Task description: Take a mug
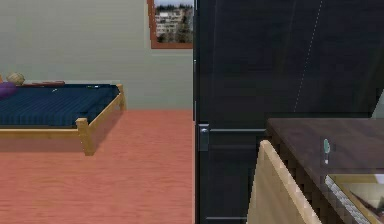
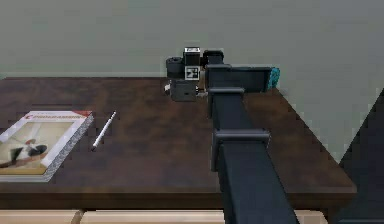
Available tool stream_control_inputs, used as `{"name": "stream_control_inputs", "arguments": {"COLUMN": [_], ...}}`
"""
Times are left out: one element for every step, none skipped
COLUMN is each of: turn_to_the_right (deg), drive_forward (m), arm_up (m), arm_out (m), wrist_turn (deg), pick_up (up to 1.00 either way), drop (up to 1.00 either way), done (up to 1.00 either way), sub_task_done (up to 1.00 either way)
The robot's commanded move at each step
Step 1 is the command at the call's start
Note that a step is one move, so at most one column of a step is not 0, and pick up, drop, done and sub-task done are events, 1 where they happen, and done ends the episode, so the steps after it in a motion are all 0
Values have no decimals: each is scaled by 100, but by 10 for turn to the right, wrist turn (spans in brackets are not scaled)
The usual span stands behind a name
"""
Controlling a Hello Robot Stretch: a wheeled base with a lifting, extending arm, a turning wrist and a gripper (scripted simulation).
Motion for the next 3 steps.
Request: {"name": "stream_control_inputs", "arguments": {"turn_to_the_right": [0,0,0], "drive_forward": [0,0,0], "arm_up": [0,0,0], "arm_out": [0,0,0], "wrist_turn": [150,0,0], "pick_up": [0,100,0], "drop": [0,0,0], "done": [0,0,100], "sub_task_done": [0,0,0]}}
